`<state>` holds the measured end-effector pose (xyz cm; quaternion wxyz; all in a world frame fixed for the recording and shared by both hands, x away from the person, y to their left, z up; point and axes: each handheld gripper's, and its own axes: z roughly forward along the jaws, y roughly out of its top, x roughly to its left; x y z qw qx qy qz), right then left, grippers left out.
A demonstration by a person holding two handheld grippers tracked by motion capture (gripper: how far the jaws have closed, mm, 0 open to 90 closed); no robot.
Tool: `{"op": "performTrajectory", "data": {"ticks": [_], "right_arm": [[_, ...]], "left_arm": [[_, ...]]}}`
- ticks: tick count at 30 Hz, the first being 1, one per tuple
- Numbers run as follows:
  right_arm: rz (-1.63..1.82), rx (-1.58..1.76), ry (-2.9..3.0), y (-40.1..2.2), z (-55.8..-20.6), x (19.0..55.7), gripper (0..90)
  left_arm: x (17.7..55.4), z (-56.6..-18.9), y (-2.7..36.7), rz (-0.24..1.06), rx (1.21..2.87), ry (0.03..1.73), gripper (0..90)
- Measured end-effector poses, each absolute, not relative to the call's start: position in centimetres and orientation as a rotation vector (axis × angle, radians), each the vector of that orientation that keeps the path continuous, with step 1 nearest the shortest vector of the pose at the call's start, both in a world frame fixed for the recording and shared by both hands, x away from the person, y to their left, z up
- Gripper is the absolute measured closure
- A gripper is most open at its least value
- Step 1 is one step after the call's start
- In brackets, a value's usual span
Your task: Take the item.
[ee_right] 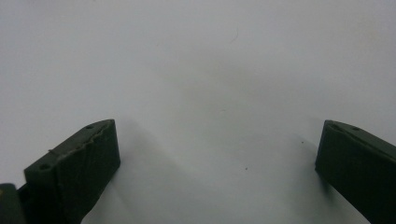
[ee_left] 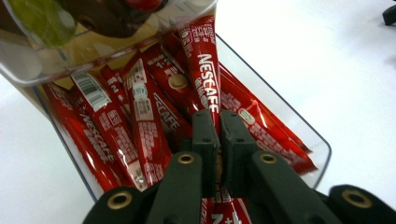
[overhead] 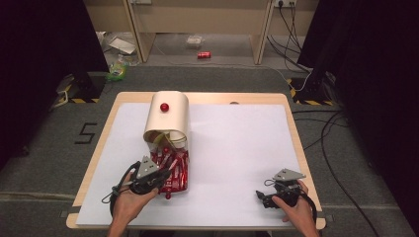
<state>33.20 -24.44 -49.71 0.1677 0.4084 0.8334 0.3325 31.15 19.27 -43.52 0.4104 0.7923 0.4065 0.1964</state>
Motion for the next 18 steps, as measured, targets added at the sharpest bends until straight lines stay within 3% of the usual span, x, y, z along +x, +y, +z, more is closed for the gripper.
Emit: {"op": "performTrajectory", "data": {"ticks": [18], "right_arm": [[0.946,1.165,2.372,-24.4,-49.7,33.2,0.3]], "left_arm": [[29.7,-42.7,18.8,0.478,1.982,0.963,85.1]]}}
